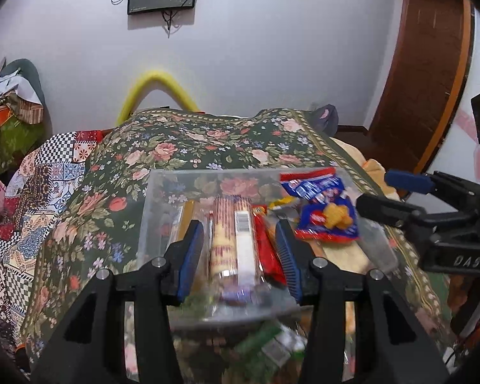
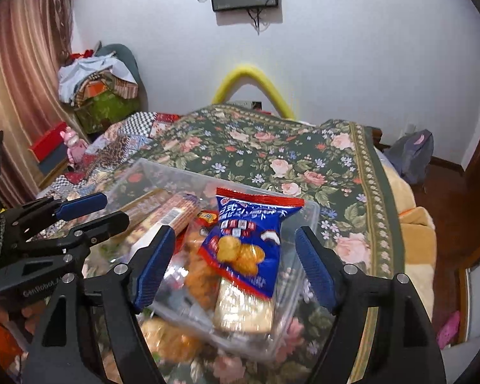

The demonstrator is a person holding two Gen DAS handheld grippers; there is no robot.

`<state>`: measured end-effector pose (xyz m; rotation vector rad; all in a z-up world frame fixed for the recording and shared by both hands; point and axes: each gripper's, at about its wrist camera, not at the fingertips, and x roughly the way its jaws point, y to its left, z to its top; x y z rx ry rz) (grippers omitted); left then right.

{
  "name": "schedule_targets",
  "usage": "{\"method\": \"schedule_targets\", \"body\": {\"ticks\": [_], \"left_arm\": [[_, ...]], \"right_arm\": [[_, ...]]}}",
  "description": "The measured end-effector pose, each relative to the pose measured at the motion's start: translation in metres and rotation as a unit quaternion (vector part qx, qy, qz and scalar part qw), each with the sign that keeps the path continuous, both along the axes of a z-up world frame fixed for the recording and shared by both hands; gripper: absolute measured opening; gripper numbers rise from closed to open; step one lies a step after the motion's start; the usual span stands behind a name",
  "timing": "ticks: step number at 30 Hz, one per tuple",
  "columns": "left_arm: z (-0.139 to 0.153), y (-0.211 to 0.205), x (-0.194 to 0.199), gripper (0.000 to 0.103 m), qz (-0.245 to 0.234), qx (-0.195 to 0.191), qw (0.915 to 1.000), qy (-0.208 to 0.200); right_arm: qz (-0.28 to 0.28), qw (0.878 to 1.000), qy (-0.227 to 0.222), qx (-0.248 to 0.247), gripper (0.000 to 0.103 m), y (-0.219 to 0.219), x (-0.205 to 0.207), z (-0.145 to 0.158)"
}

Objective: Organize snacks
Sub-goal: 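Lower the blue biscuit bag and double wafer pack into the clear box and release, then grasp the orange-wrapped cake with the right tool while the left tool grasps a green-topped bread bag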

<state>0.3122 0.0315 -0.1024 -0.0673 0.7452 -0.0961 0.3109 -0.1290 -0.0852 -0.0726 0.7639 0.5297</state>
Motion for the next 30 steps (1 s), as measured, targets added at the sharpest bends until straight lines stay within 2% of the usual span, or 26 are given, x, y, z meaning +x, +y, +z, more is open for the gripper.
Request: {"method": "schedule_targets", "body": {"ticks": [7,15,18,24,30], "left_arm": [[0.002,-0.006,-0.044,0.052,-0.024,-0.004,0.9995,0.017],[-0.021,-0.029,-0.089,0.061,-0.053,-0.014,0.9968,0.058],[-0.033,-0.041,-0.095,0.065,-0.058,-0.019,0.9954,0.074],[-0.067,-0.054,-0.086,0.066,-0.057,-0.048,0.9893,0.126],[-0.081,-0.053,-0.089,0.07,-0.058,-0.066,0.9884,0.124]], "right_arm": [[0.021,1.0,0.007,0.002,0.077,-0.016,-0.047,0.0],[0.026,0.998,0.038,-0.035,0.077,-0.03,-0.094,-0.032],[0.025,0.997,0.06,-0.032,0.077,-0.038,-0.108,-0.045],[0.019,0.994,0.111,-0.013,0.077,-0.051,-0.128,-0.066],[0.024,0.99,0.134,-0.035,0.077,-0.053,-0.149,-0.088]]}}
